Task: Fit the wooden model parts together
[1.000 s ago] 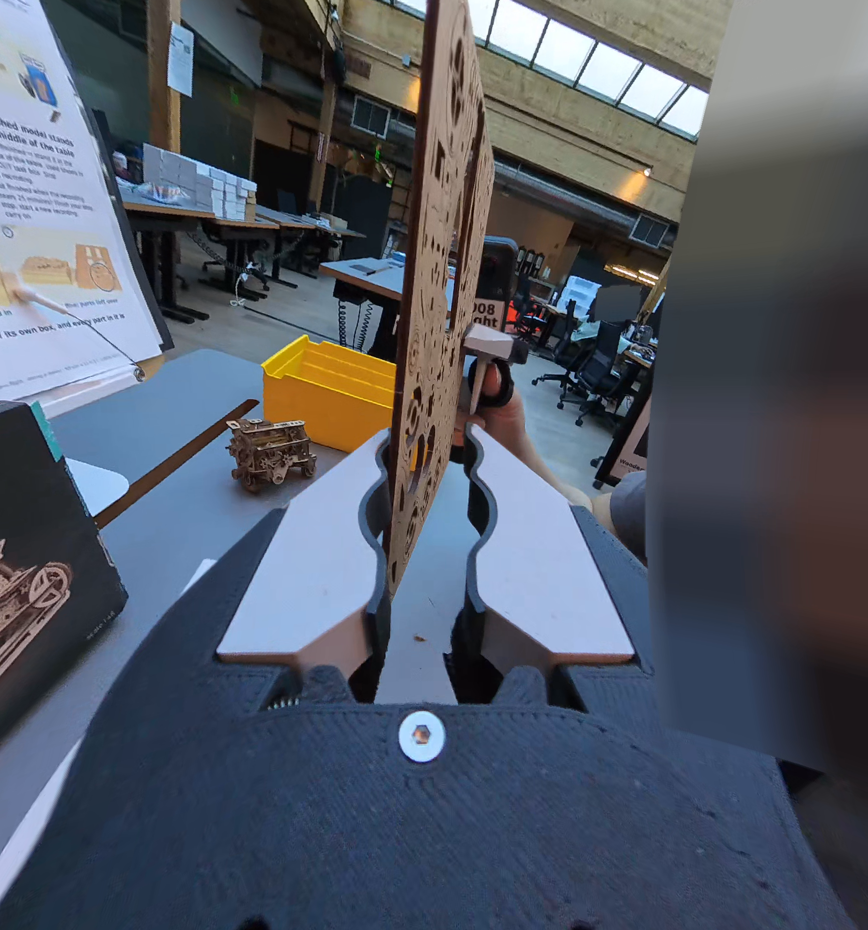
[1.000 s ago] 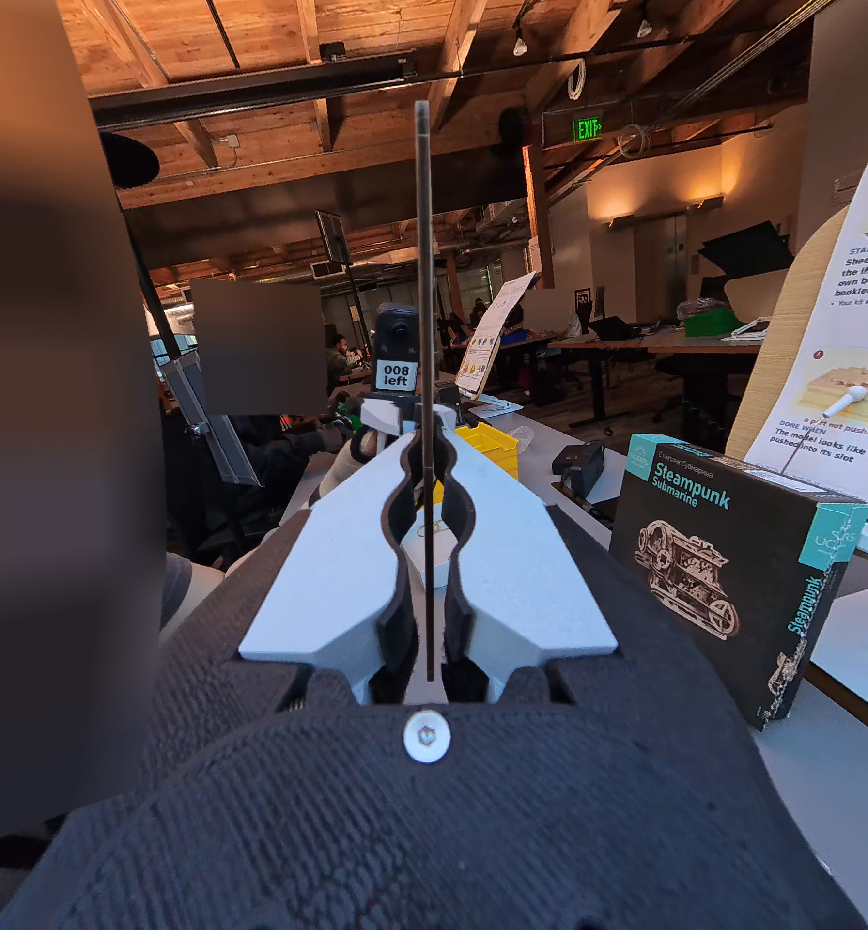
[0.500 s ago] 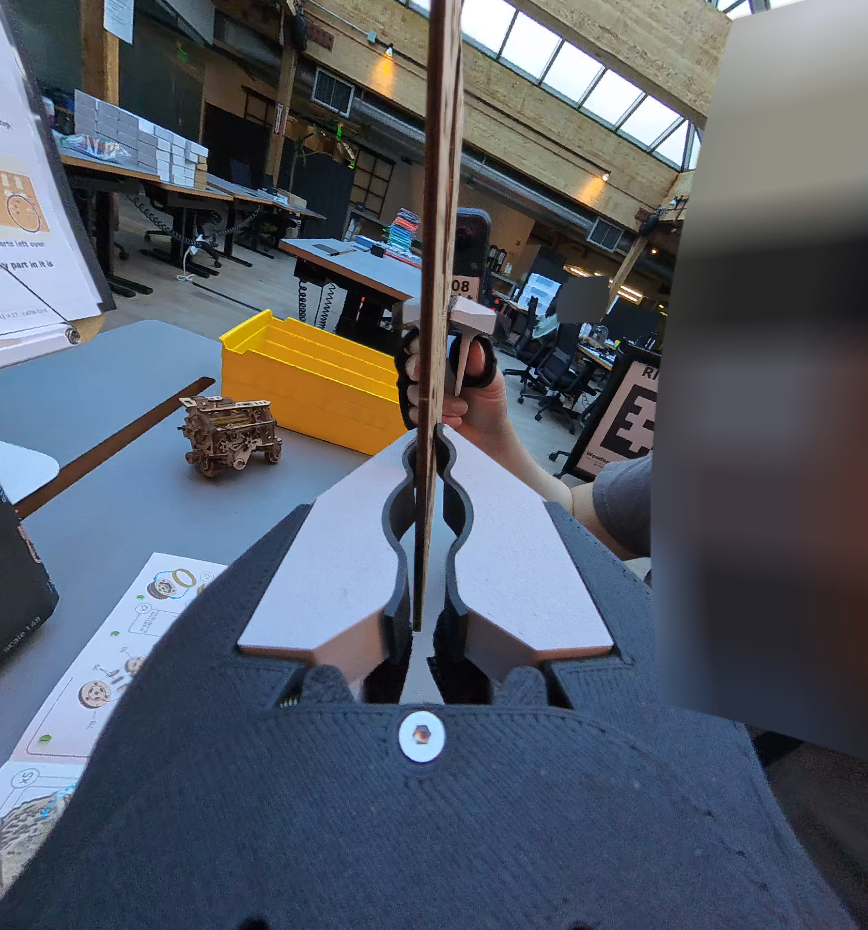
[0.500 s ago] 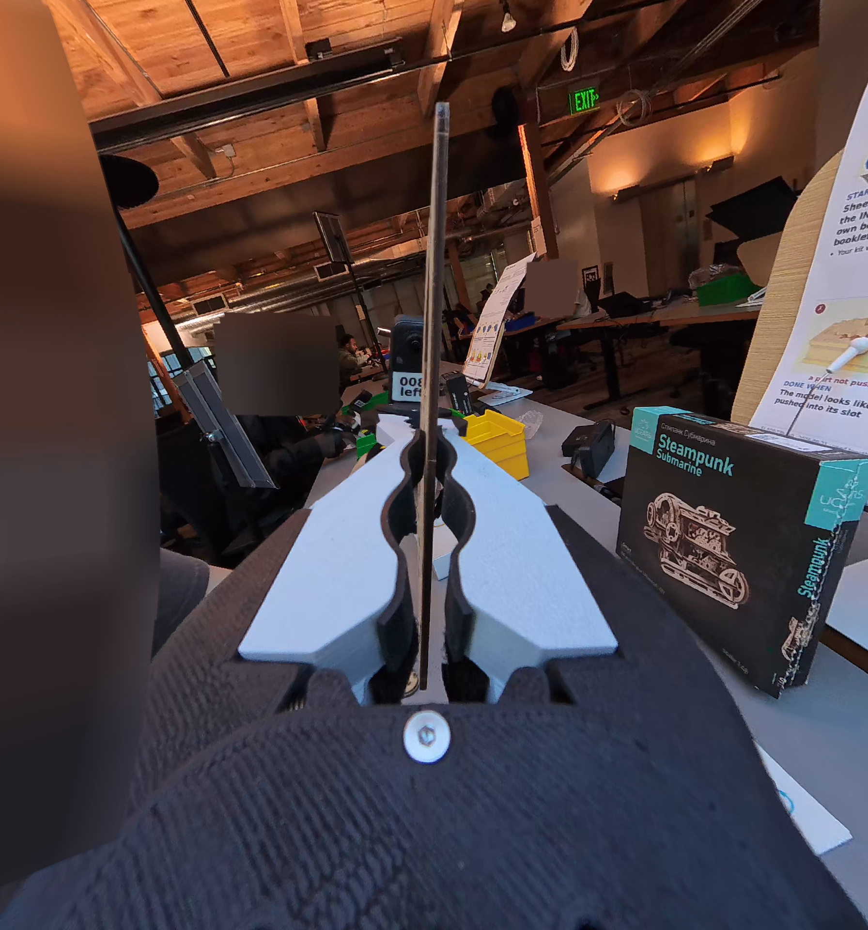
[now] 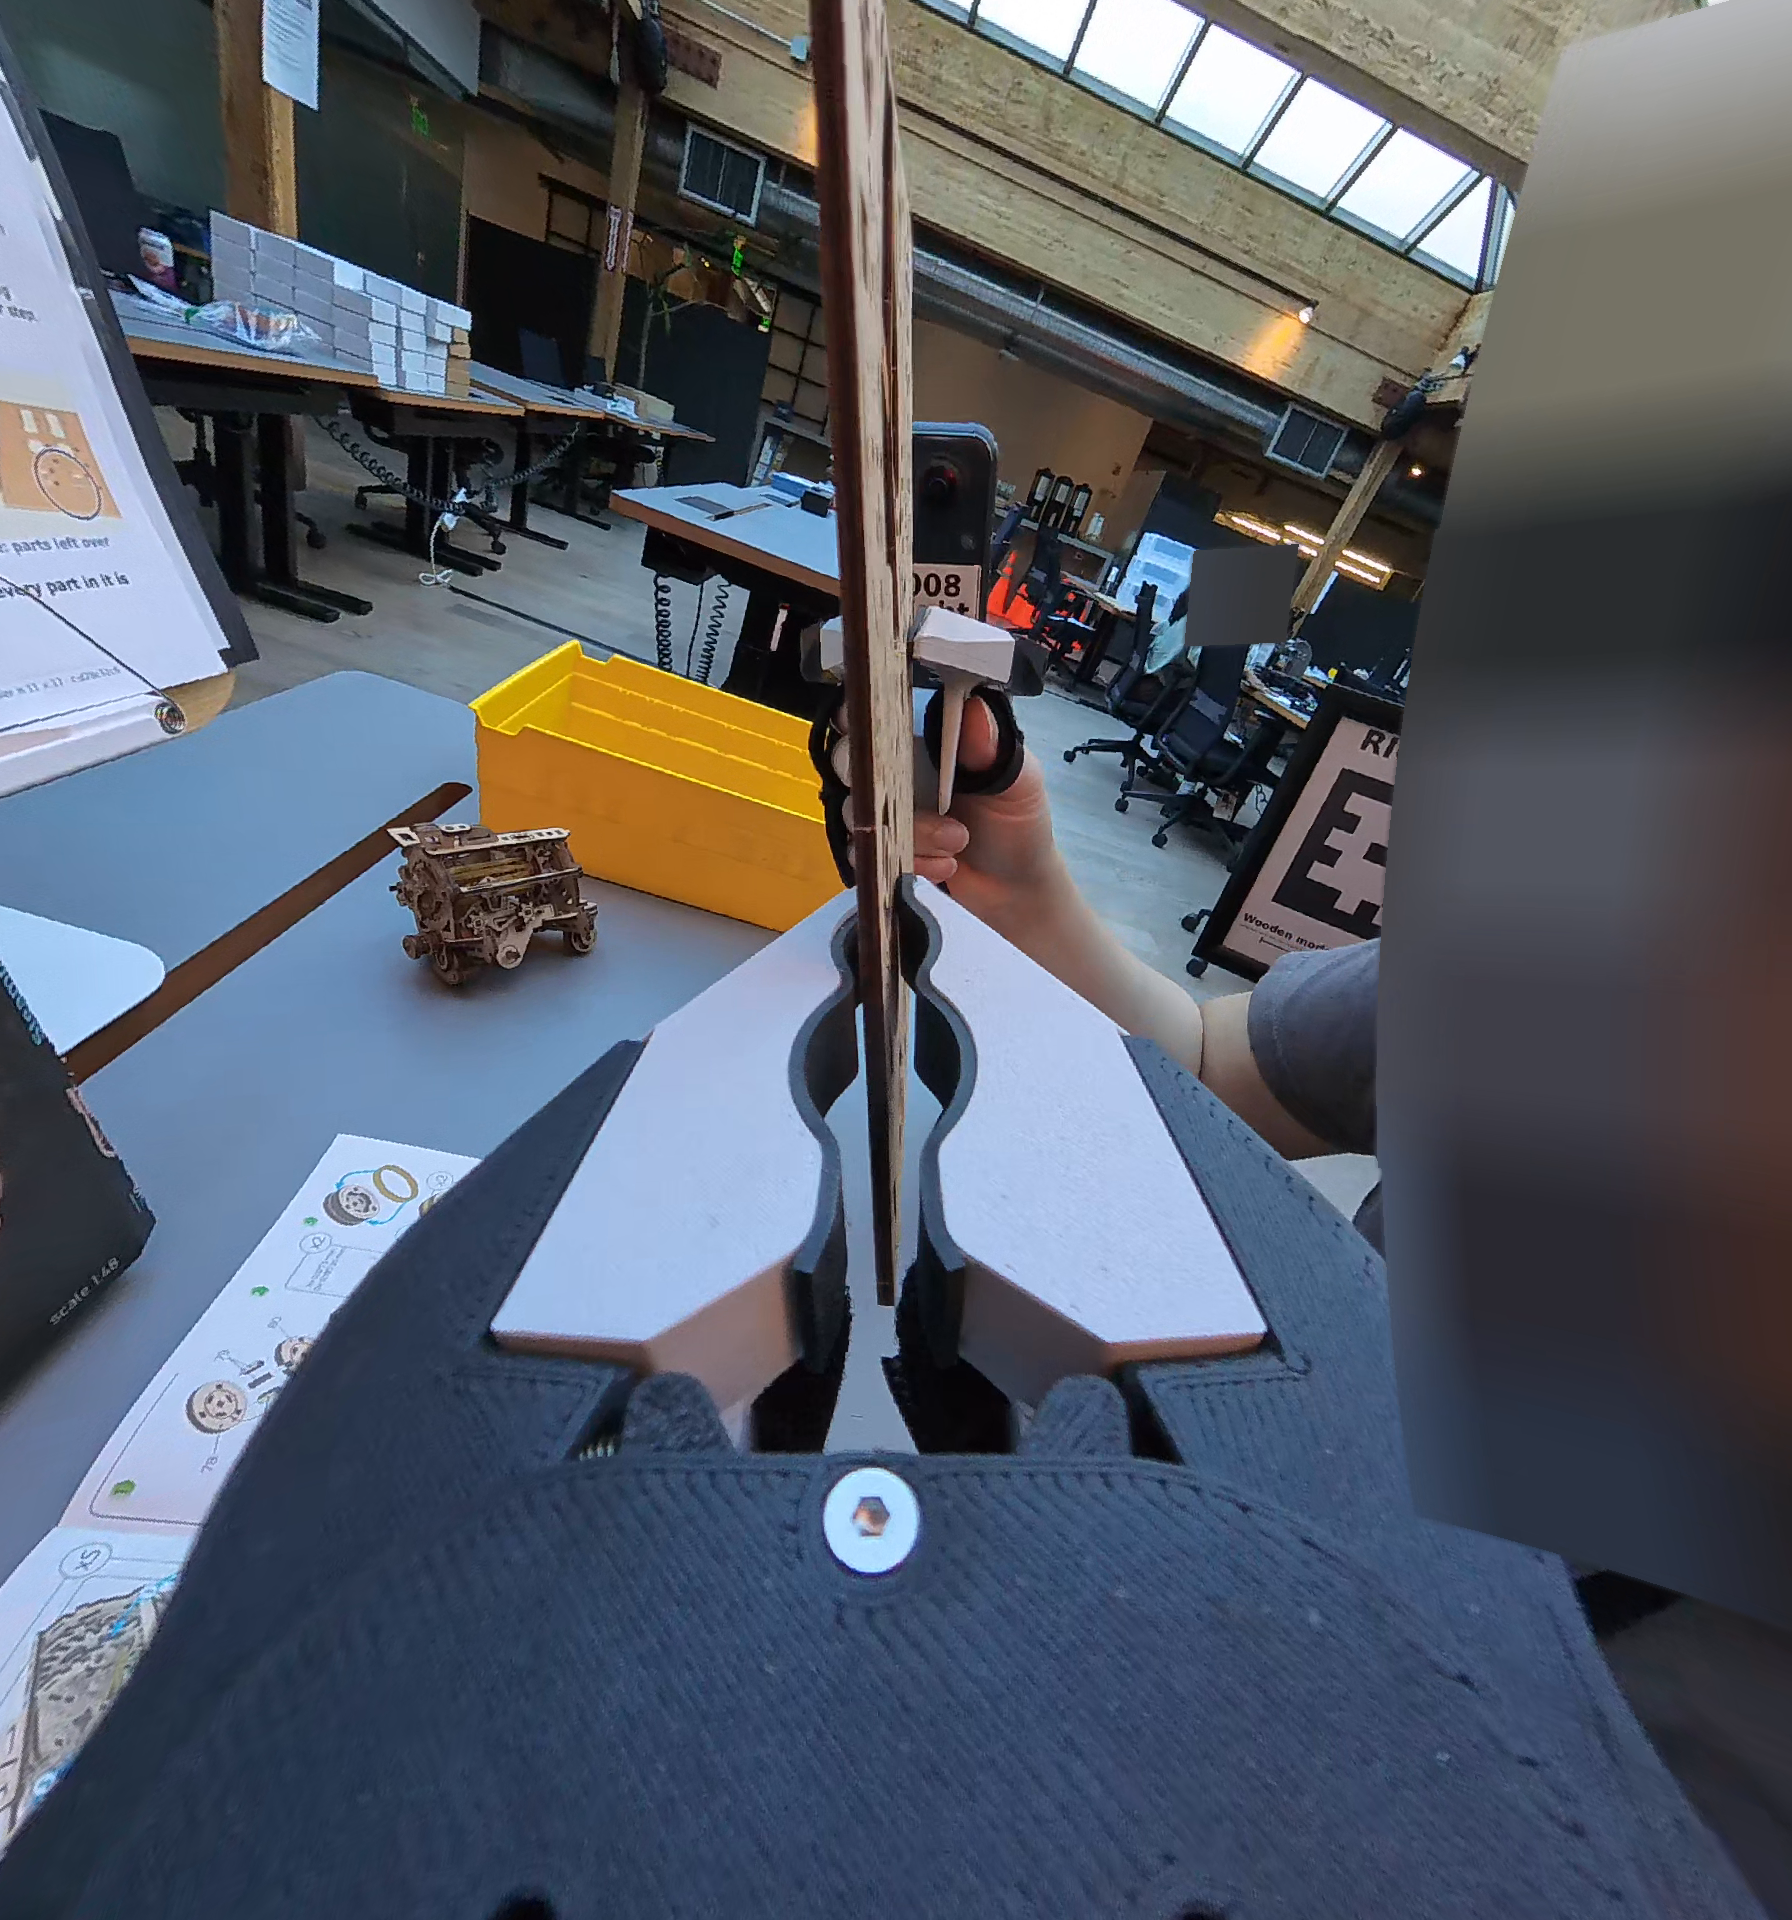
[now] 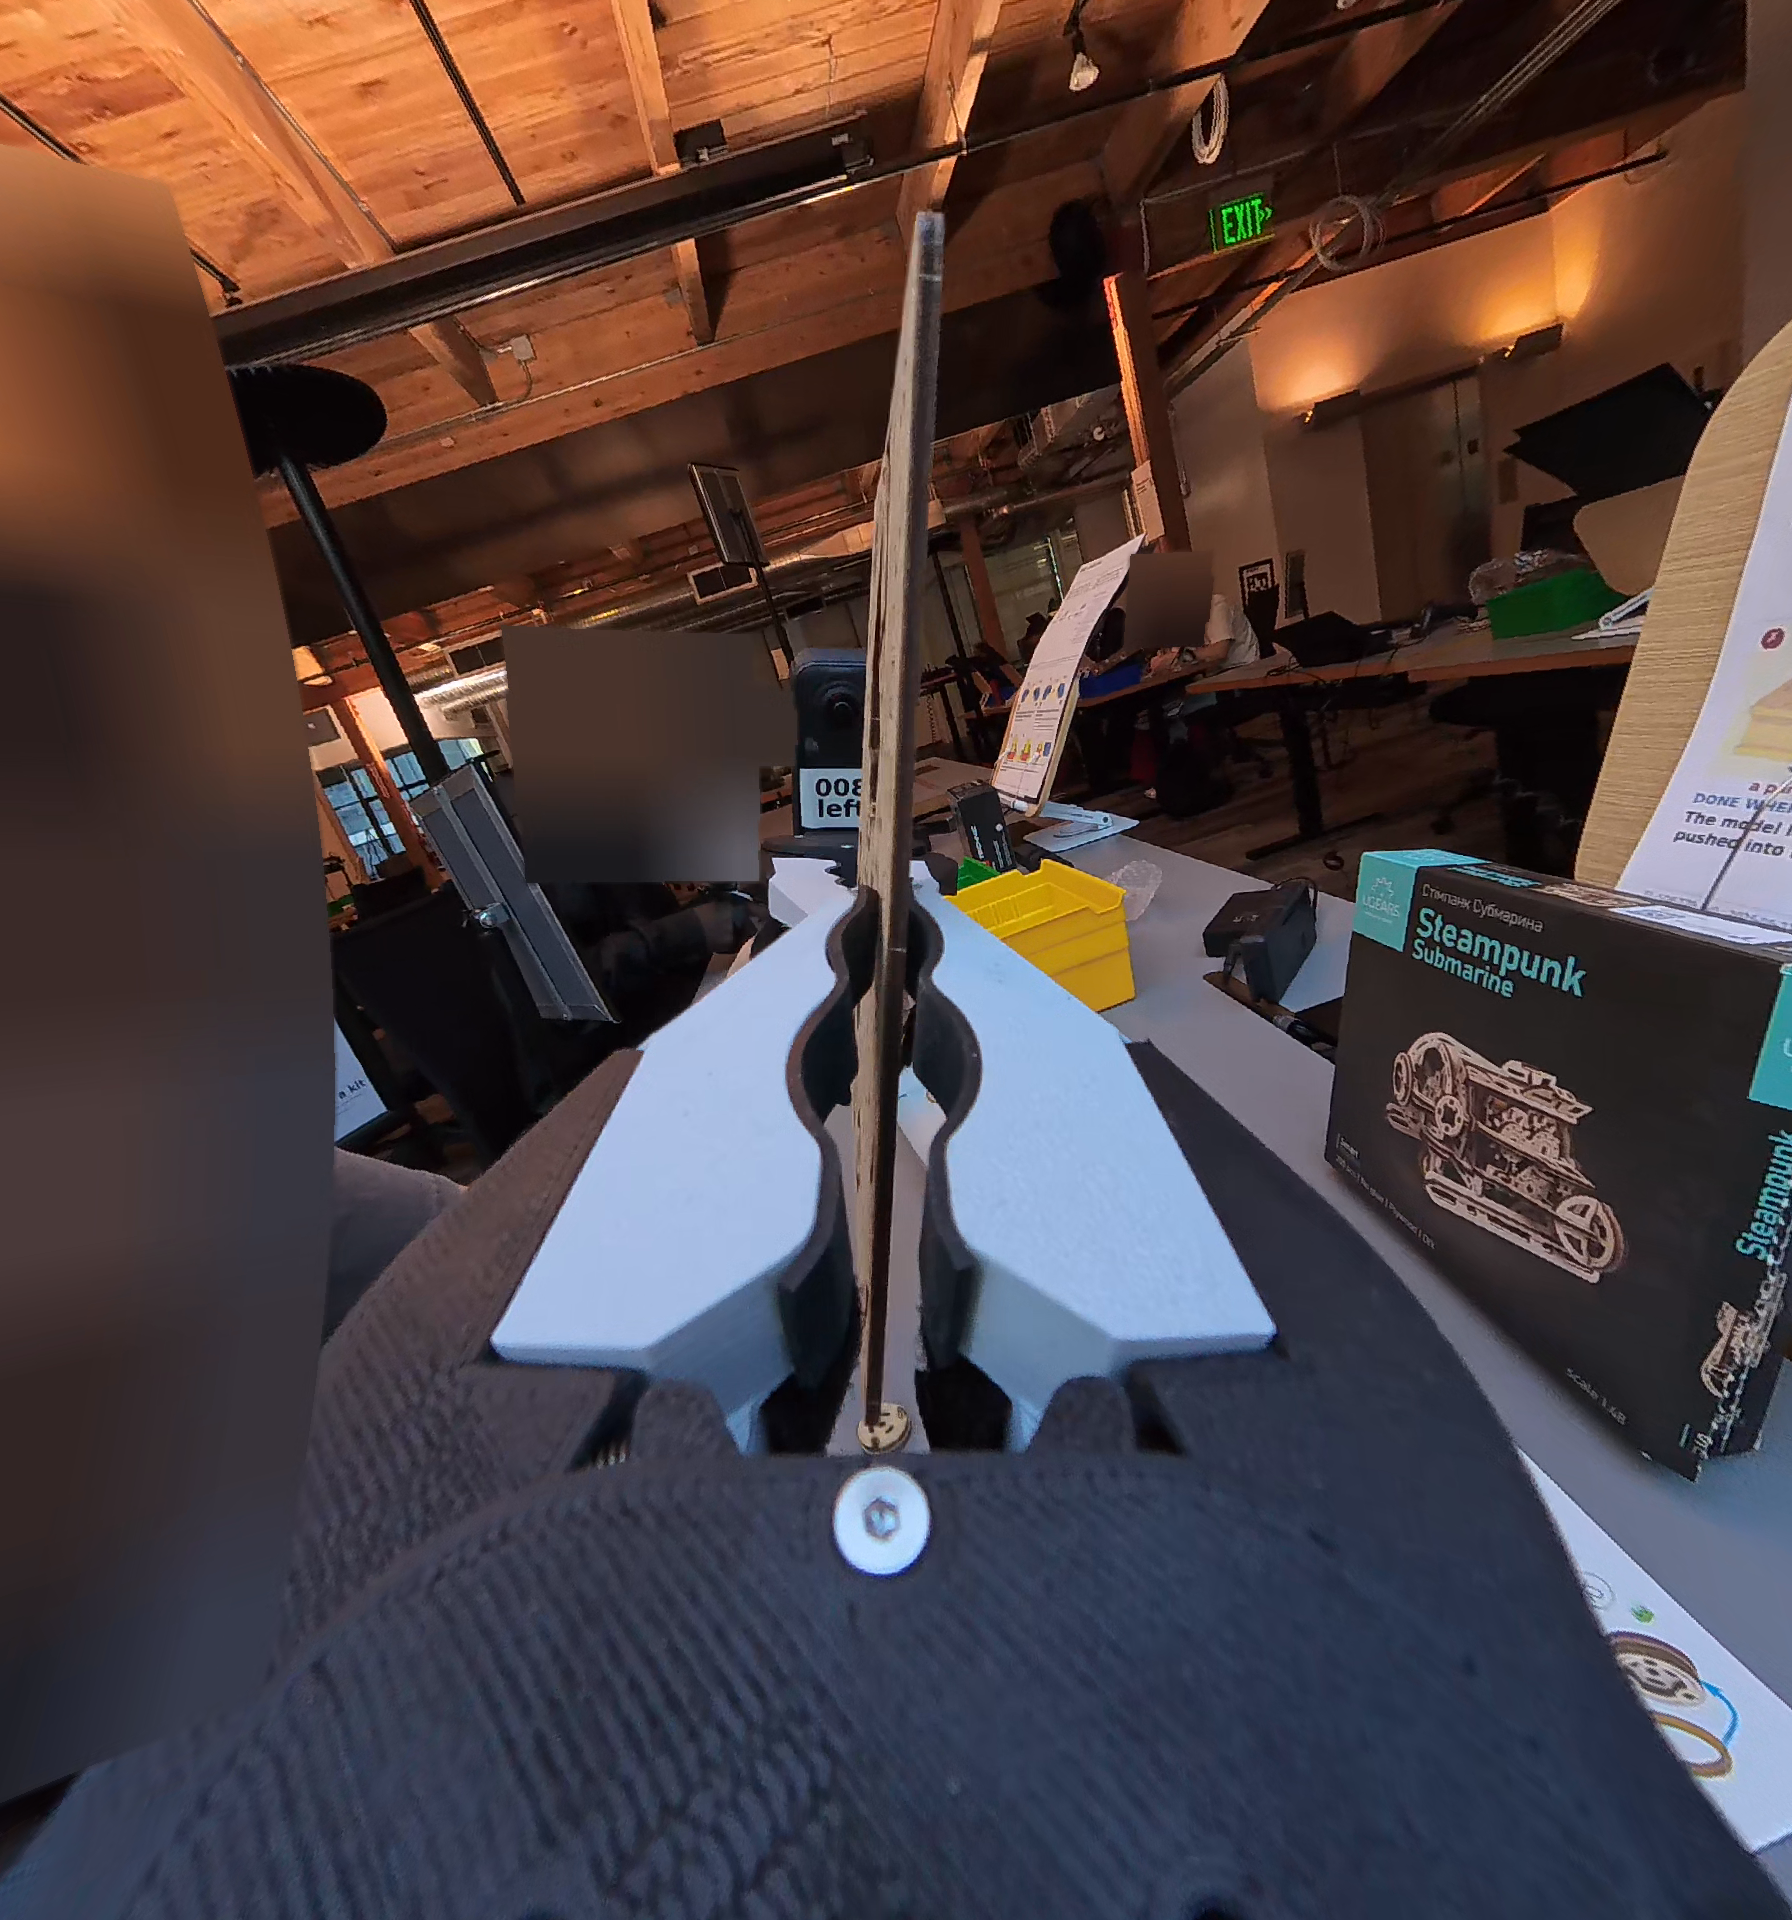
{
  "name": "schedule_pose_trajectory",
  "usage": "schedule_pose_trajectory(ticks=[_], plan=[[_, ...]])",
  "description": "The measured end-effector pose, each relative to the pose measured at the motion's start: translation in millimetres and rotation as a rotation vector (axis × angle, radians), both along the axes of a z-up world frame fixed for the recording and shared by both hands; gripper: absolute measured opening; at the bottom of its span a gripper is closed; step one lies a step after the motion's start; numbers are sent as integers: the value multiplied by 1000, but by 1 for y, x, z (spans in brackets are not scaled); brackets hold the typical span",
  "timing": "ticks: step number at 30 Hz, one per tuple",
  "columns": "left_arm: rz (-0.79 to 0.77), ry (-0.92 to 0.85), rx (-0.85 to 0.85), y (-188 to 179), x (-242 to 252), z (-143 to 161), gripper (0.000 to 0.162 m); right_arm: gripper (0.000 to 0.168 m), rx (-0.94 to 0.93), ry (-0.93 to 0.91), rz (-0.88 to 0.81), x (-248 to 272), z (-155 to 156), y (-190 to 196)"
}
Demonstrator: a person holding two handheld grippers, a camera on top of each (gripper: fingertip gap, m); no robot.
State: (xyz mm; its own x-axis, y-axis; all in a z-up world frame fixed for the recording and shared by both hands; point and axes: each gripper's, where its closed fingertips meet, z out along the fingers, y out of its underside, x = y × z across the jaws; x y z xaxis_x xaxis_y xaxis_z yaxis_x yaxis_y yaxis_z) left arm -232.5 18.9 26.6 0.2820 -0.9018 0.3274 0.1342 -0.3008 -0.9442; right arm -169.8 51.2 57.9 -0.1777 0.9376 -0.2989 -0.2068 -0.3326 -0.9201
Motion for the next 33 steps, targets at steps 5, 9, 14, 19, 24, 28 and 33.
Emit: schedule_pose_trajectory(ticks=[5, 9, 14, 19, 24, 28, 33], plan=[[-7, -31, -28, 6, 1, -2, 0, 2, -20, -6, -11, 1, -2, 5], [-5, -36, -12, 8, 5, -2, 1, 2, -14, -8, -17, 5, -2, 8], [4, -36, -27, 11, 2, -6, 1, 2, -16, -17, -21, 2, -7, 9], [-10, -70, -71, 12, 7, -11, 1, 2, -43, -17, -33, 7, -10, 11], [-4, -77, -35, 6, 13, -2, 1, 2, -28, -20, -24, 12, -1, 4], [-12, -92, -18, 1, 15, 5, 1, 2, -12, -9, -30, 15, 7, -2], [6, -89, -10, -3, 16, 7, 1, 2, 7, -13, -33, 16, 9, -6]])
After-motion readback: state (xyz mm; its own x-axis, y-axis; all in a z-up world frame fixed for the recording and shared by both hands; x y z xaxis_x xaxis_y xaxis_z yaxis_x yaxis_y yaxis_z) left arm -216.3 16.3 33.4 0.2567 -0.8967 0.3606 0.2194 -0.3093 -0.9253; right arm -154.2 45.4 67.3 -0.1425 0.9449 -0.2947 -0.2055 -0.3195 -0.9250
